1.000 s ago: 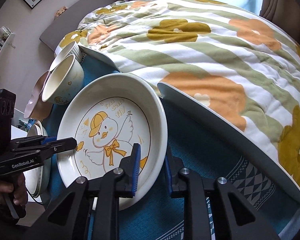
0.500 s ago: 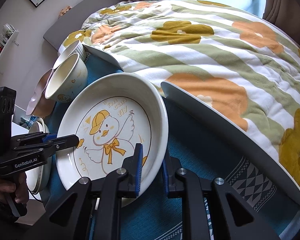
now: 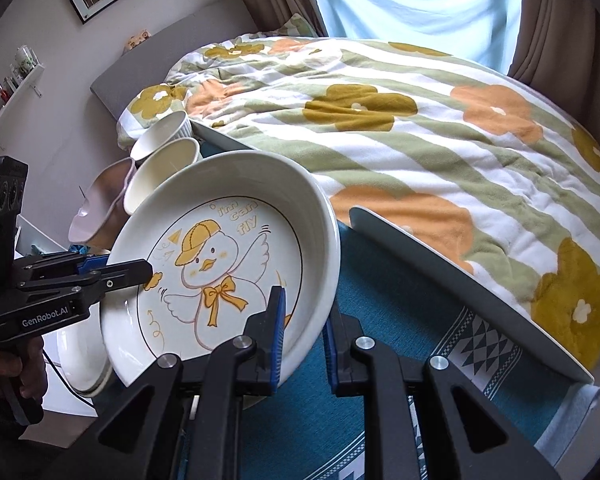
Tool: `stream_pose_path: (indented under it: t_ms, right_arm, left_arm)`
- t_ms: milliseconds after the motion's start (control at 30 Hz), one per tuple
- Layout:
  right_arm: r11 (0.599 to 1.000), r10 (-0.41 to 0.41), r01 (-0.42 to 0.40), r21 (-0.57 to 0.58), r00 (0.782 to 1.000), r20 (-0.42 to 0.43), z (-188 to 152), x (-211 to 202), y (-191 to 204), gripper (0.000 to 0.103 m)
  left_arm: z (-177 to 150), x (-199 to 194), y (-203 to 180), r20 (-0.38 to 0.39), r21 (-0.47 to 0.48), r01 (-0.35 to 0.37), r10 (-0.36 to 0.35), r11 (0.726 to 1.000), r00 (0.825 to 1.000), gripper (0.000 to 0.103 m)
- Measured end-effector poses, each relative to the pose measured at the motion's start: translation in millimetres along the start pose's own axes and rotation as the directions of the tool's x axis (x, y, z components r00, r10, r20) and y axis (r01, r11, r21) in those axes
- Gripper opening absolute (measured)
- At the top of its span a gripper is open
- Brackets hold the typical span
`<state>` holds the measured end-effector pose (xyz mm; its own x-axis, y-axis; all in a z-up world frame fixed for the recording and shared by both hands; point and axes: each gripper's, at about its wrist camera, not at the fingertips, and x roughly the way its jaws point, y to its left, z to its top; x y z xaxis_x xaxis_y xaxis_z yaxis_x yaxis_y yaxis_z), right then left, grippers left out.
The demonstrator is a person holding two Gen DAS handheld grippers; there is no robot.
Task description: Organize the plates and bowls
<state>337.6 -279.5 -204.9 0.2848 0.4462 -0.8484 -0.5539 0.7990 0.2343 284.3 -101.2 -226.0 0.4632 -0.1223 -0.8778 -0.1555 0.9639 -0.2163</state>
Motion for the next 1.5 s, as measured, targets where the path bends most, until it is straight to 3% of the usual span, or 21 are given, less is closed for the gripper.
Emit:
stream_pose_path:
  t_ms: [300, 567, 867, 1100, 1500]
  right_arm:
    - [0.994, -0.092, 0.087, 0.063, 0.993, 0.08, -10.0, -50.4, 79.5, 0.016]
    - [0.977, -0.142, 0.127, 0.173, 0.987, 0.08, -39.6, -45.3, 153.1, 0.016]
    - [0.942, -0.187, 0.173, 0.287, 0.982, 0.024, -80.8, -3.2, 206.2, 0.016]
    - [0.927, -0.219, 0.214, 0.309, 0.976, -0.018, -97.2, 17.5, 214.6, 0.016]
    - [0.939, -0.237, 0.235, 0.249, 0.971, -0.025, -97.3, 25.3, 222.8, 0.016]
  left_arm:
    - [-7.0, -74.1, 39.8, 0.035, 0.121, 0.062, -0.067, 0.991, 0.997, 0.019]
    - [-35.3, -101.1, 98.0, -0.007, 0.208, 0.092, -0.092, 0.974, 0.996, 0.019]
    - [-70.5, -76.6, 154.8, -0.117, 0.252, 0.133, -0.106, 0.958, 0.987, 0.019]
    - [-85.5, -52.0, 165.6, -0.177, 0.256, 0.157, -0.113, 0.954, 0.978, 0.019]
    - [-95.0, -35.6, 163.3, -0.184, 0.302, 0.07, -0.013, 0.951, 0.983, 0.019]
